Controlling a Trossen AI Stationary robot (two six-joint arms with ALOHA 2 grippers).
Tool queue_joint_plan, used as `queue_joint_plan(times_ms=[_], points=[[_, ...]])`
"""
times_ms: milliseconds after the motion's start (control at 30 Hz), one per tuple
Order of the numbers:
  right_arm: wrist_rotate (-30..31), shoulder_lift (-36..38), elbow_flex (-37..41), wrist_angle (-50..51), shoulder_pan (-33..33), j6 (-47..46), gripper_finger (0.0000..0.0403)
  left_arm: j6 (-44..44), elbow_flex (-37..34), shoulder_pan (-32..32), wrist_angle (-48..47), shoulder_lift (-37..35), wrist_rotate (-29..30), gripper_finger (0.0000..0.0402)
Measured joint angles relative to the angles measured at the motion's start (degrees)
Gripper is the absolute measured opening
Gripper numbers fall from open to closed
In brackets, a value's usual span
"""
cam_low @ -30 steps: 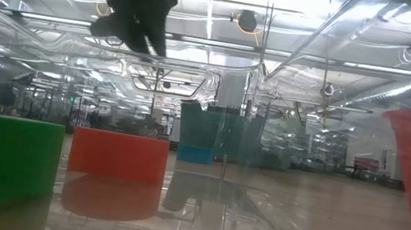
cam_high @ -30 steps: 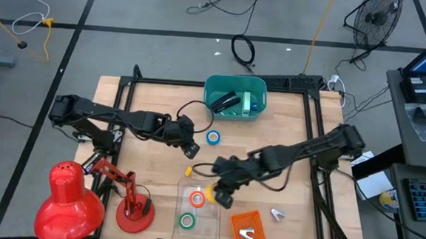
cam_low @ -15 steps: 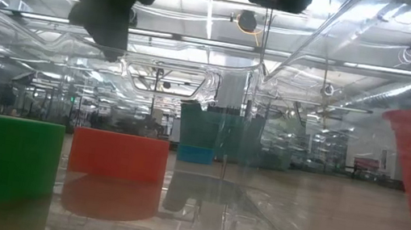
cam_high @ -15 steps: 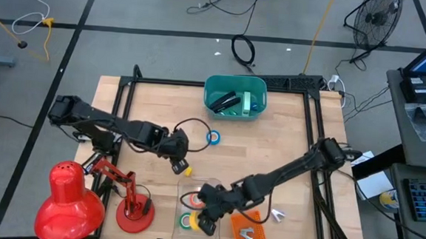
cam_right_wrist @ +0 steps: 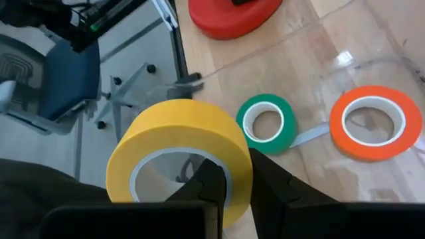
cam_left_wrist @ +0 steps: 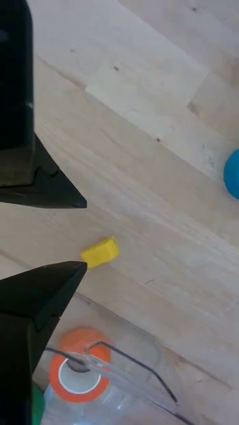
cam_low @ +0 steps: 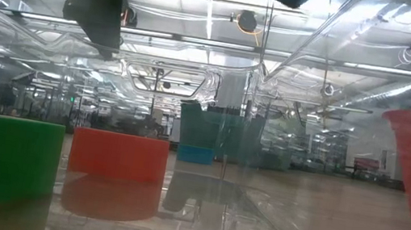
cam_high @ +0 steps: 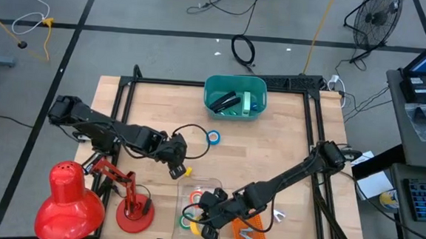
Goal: Pick and place Stapler, Stapler remover, tape
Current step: Put the yellow tape into the transparent bin
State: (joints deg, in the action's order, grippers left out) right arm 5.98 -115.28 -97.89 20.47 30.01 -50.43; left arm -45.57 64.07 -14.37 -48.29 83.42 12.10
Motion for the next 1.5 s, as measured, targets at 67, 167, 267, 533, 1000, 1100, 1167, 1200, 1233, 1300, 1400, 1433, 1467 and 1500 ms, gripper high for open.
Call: queue_joint_plan(times_ms=[67,167,267,533,1000,1100,1167,1200,1233,1300,1400,1433,1467,1500], points=[[0.3,0.1,0.0,-0.2,0.0,0.1,0.0033,-1.3,0.0,-0.3,0.0,0.0,0.5,0.014],[2.5,0.3,0.0,0.1,-0.2,0.2,0.0033,-4.8,-0.4,-0.4,2.7,-2.8,1.7,0.0131],[7.4,1.5,0.0,0.2,-0.3,0.6,0.0033,-7.3,-2.0,1.8,10.3,-7.6,-1.5,0.0095],[27.7,6.3,0.0,1.8,-0.3,2.3,0.0033,-7.3,-13.0,12.3,28.4,-18.4,-37.3,0.0008],[34.4,8.3,0.0,3.4,-1.8,4.8,0.0033,-25.1,-23.5,12.1,66.0,-21.6,-40.1,0.0175],[37.8,8.3,0.0,3.5,-1.9,4.8,0.0033,-25.1,-23.5,11.0,64.7,-21.6,-39.6,0.0211],[40.2,8.4,0.0,3.6,-1.9,5.1,0.0033,-25.4,-23.5,9.4,64.6,-21.5,-38.8,0.0227],[40.8,8.5,0.0,3.9,-1.9,5.1,0.0033,-25.6,-23.5,8.5,65.0,-21.5,-38.3,0.0231],[41.1,8.6,0.0,4.0,-1.9,5.2,0.0033,-25.7,-23.5,7.6,65.6,-21.6,-37.5,0.0233],[41.9,8.7,0.0,4.0,-2.2,5.3,0.0033,-25.9,-23.5,6.0,65.5,-21.7,-35.9,0.0233],[41.9,8.7,0.0,3.6,-2.8,5.2,0.0033,-25.0,-23.5,4.5,63.7,-21.6,-33.0,0.0223],[41.8,8.7,0.0,3.2,-3.1,5.2,0.0033,-24.5,-23.5,4.2,63.4,-21.6,-32.0,0.0219],[41.8,8.7,0.0,2.5,-3.4,5.1,0.0033,-23.9,-23.5,4.0,63.4,-21.6,-31.1,0.0216],[41.6,8.7,0.0,1.9,-3.6,5.2,0.0033,-23.2,-23.5,3.9,63.4,-21.6,-30.3,0.0212]])
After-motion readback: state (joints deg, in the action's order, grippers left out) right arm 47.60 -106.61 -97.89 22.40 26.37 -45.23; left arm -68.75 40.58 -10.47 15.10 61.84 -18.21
